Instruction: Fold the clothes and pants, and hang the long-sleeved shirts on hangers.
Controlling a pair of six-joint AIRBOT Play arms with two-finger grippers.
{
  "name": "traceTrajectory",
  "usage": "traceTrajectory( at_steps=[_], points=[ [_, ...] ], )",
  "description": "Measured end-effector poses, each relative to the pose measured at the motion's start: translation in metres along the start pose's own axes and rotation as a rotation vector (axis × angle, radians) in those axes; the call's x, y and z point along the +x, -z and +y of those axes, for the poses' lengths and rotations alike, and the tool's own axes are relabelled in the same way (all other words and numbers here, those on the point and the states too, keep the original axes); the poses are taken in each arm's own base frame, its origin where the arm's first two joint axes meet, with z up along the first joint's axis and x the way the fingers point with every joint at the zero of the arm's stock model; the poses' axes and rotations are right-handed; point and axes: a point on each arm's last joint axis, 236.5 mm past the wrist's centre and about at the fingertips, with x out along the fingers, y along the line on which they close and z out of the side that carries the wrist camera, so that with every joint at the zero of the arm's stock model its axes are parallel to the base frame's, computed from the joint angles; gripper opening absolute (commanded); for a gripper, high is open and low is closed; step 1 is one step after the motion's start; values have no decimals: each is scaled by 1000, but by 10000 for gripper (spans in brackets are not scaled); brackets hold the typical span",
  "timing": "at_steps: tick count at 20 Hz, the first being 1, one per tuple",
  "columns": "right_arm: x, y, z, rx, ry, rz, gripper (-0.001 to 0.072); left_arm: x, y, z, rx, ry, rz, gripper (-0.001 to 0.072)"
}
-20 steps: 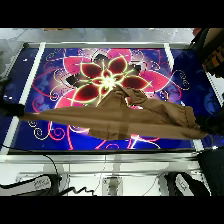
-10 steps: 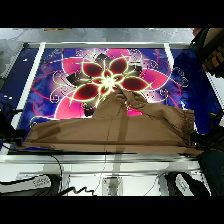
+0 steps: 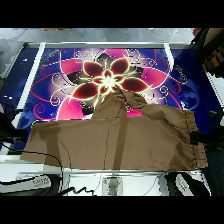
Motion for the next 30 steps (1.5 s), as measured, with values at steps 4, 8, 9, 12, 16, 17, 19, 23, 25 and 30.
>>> traceTrajectory(
  at_steps=[4, 8, 9, 12, 16, 17, 19, 23, 25, 30],
  points=[
    [-22, -64, -8, 24, 17, -262, 626, -47, -68, -22, -1, -1, -241, 592],
    [-25, -103, -36, 142, 0, -337, 590, -101, -129, -83, 65, 93, -479, 592],
    [-20, -108, -42, 167, -34, -324, 590, -109, -138, -97, 85, 107, -513, 592],
    [1, -115, -41, 206, -237, -243, 601, -128, -153, -132, 147, 135, -581, 589],
    [32, -118, -33, 237, -491, -145, 632, -138, -160, -160, 185, 159, -614, 590],
    [40, -119, -30, 235, -533, -127, 632, -140, -161, -166, 189, 164, -621, 590],
    [55, -123, -26, 223, -591, -104, 632, -143, -162, -176, 192, 179, -629, 589],
    [79, -135, -29, 196, -606, -131, 628, -149, -168, -196, 183, 245, -654, 589],
    [90, -139, -33, 185, -589, -139, 621, -148, -172, -207, 173, 294, -656, 590],
    [98, -137, -18, 126, -668, -120, 547, -132, -182, -237, 145, 429, -611, 590]
  ],
)
